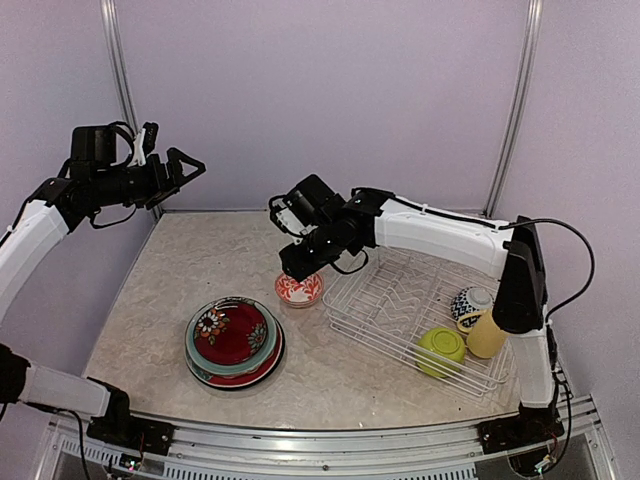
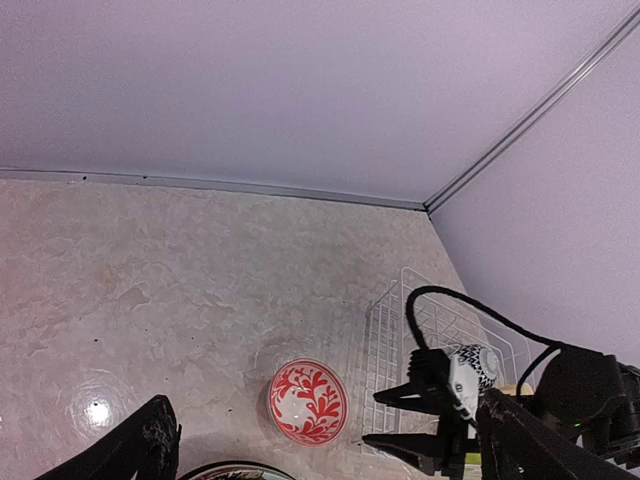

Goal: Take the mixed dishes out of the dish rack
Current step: Grab the cup from the dish rack.

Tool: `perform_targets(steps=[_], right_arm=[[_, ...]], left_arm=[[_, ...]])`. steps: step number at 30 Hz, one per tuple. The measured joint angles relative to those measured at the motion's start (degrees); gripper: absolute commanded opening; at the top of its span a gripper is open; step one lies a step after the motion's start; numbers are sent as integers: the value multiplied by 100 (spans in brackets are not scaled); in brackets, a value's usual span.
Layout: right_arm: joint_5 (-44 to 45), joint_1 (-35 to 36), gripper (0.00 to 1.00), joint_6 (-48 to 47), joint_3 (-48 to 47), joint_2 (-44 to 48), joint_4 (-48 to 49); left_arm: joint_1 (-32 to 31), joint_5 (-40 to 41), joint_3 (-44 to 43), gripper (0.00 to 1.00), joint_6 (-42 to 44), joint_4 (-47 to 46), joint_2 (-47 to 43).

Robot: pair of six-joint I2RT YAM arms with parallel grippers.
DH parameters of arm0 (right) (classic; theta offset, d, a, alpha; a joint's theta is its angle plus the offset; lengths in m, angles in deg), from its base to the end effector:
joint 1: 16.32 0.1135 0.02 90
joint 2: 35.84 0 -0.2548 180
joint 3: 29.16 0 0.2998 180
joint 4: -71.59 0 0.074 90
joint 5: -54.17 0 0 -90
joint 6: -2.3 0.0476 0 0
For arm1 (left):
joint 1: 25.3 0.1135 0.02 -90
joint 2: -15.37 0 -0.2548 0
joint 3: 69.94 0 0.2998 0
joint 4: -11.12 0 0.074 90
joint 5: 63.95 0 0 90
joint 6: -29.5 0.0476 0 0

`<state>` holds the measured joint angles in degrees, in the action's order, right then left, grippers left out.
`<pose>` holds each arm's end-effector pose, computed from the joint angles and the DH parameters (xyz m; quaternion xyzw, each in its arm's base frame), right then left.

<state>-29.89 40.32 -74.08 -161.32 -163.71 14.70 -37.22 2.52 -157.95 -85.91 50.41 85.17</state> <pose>0.3061 0.4559 0.2407 -0.3314 0.8861 0.1441 0.2901 0.3156 -0.0860 0.4040 0.0198 0.8152 -0.3366 0.4710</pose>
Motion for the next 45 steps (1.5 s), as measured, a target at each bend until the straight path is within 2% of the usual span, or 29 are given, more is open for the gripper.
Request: perform_targets(steps=[6, 11, 13, 18, 21, 26, 33, 36, 45], right_arm=[[560, 15, 56, 162, 1742, 1934, 824], [1390, 24, 66, 476, 3112, 3112, 1058], [1722, 24, 71, 691, 3560, 3445, 1010], [2430, -83, 74, 1434, 4527, 4258, 426], [2592, -411, 83, 1998, 4918, 4774, -216], [2608, -1237, 91, 2791, 5399, 5700, -1174], [2203, -1801, 95, 3447, 6015, 6835, -1794], [1947, -1985, 100, 3556, 6284, 7012, -1860], [1504, -2708, 99, 3445, 7090, 7187, -1609]], left_arm=[[0, -2, 0, 99, 2, 24, 33], [0, 20, 0, 99, 26, 31, 33], [24, 31, -2, 99, 28, 35, 33], [44, 28, -2, 99, 26, 39, 35], [61, 24, -2, 99, 26, 39, 48], [63, 24, -2, 99, 26, 46, 83], [63, 24, -2, 99, 26, 61, 85], [61, 24, 0, 99, 26, 61, 85], [31, 0, -2, 99, 24, 61, 85]])
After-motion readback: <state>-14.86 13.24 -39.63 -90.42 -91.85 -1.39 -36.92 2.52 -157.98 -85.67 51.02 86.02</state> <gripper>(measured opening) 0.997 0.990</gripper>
